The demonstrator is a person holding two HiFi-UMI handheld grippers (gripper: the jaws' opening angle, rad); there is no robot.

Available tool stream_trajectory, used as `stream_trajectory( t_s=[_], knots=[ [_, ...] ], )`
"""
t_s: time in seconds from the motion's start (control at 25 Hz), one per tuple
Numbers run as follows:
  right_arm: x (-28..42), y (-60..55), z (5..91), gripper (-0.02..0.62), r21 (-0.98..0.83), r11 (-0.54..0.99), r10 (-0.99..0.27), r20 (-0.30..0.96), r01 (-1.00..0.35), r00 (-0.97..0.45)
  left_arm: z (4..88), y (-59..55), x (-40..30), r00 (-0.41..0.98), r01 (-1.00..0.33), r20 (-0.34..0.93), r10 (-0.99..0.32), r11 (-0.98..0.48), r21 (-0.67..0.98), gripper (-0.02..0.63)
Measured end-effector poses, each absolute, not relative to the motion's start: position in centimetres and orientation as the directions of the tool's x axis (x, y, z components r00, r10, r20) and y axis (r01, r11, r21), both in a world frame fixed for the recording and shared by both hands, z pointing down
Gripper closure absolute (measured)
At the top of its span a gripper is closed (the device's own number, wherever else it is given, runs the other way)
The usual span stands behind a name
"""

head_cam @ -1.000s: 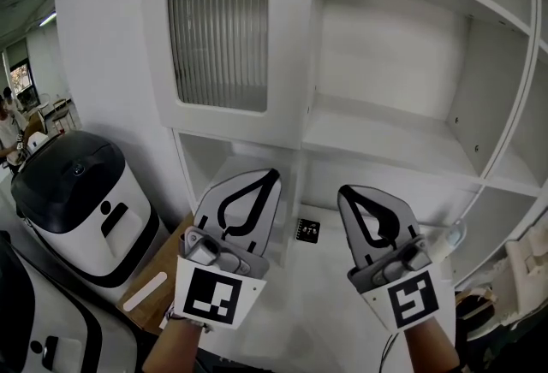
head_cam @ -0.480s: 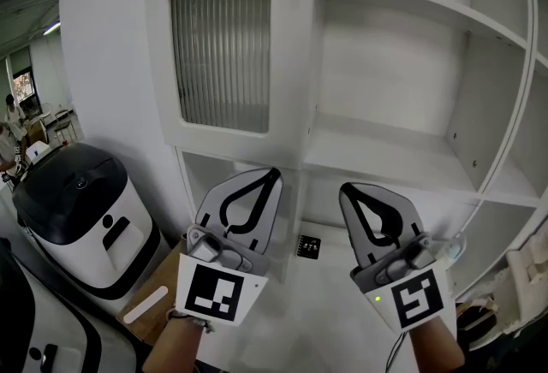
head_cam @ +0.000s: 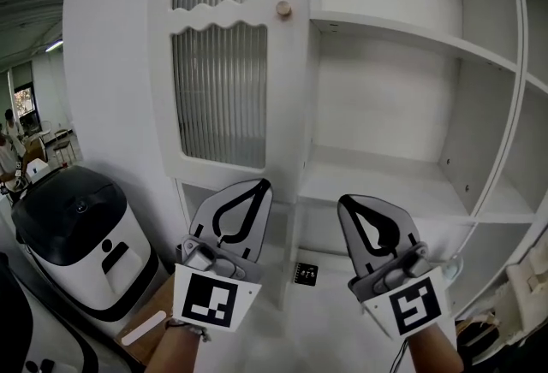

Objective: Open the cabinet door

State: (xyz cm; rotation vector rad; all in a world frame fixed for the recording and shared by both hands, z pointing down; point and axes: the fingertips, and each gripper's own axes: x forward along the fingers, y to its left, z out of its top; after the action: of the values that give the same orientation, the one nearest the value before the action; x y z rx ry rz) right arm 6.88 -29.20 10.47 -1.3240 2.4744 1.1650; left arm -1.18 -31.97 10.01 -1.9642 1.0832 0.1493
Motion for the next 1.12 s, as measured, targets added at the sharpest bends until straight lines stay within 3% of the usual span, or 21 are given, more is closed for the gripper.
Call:
stream_trajectory(
  t_s=[1.12],
  knots=[
    [7.0, -29.8, 4.1, 0.594, 0.617, 0.263, -0.639, -0.464, -0.741, -0.613, -0.9, -33.5, -1.0, 0.587, -0.778, -0.618, -0.523, -0.154, -0.608, 0.614]
  ],
)
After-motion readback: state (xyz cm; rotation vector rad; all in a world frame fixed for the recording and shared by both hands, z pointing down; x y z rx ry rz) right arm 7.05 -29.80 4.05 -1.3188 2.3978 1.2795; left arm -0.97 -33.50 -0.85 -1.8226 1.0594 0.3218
